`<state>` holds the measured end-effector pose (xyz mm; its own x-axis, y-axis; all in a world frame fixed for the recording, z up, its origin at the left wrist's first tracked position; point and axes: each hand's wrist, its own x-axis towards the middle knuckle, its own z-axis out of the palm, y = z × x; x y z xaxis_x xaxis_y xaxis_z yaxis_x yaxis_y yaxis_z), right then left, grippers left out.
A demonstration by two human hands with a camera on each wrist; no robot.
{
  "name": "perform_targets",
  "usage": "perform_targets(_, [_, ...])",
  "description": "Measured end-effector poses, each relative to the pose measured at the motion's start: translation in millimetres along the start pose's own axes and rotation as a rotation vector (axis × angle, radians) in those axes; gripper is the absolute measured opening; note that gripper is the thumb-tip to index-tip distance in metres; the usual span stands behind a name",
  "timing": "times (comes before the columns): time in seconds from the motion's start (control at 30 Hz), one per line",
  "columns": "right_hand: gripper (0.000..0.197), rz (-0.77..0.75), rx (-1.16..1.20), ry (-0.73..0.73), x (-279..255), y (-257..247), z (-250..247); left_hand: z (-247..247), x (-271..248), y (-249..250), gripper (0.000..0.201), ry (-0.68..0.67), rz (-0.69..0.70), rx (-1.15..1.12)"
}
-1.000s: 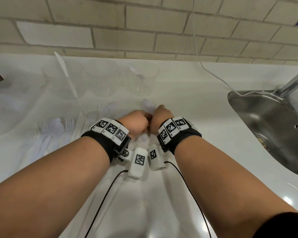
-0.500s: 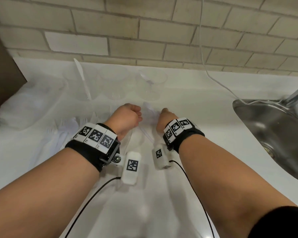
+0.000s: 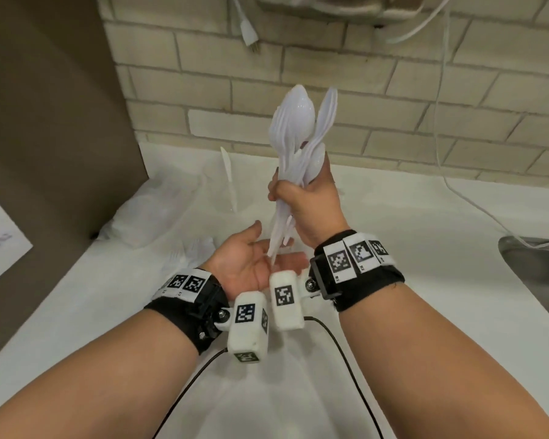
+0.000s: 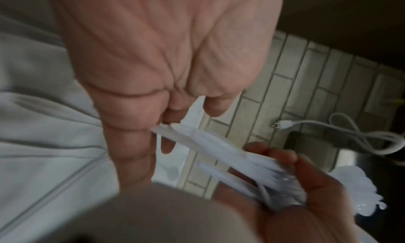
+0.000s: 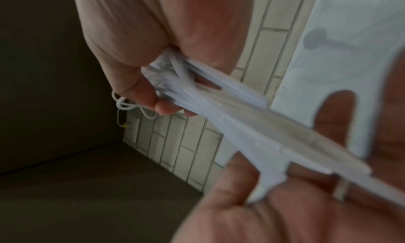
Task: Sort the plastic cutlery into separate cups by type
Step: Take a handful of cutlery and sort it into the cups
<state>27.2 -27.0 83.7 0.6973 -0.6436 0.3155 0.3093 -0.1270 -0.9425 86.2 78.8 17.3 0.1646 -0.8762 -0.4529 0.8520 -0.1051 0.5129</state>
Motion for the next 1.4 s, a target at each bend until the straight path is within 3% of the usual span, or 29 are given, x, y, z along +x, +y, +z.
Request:
perform_targets(0.13, [0.053, 0.005, -0.055, -0.021, -2, 16, 19, -1, -13, 20, 0.043, 0.037, 0.199, -0.113])
perform_targets(0.33, [0.011, 0.082, -0.14, -0.047, -1, 30, 42, -10, -24, 37, 0.032, 0.095, 0.302, -0.058])
perform_targets(0.8, [0.045, 0.107, -0.078, -0.045, -1, 42, 52, -13, -21, 45, 0.03, 0.13, 0.335, -0.103])
perform_targets(1.0, [0.045, 0.154, -0.137, -0.131, -3, 47, 57, -8, -16, 43, 0.037, 0.23, 0.406, 0.043])
perform_targets(1.13, [0.029, 0.172, -0.119, -0.185, -3, 43, 56, -7, -19, 42, 0.031, 0.318, 0.394, 0.203])
perform_targets(1.2, [0.012, 0.237, 0.052, -0.181, 0, 37, 52, -13, -23, 45, 0.044, 0.367, 0.366, 0.323])
perform_targets(1.3, [0.01, 0.278, 0.157, -0.194, 2, 32, 44, -21, -31, 50, 0.071, 0.221, 0.518, 0.487])
perform_targets(1.4, [0.008, 0.257, -0.057, -0.318, -5, 40, 48, -11, -35, 50, 0.064, 0.181, 0.61, 0.743])
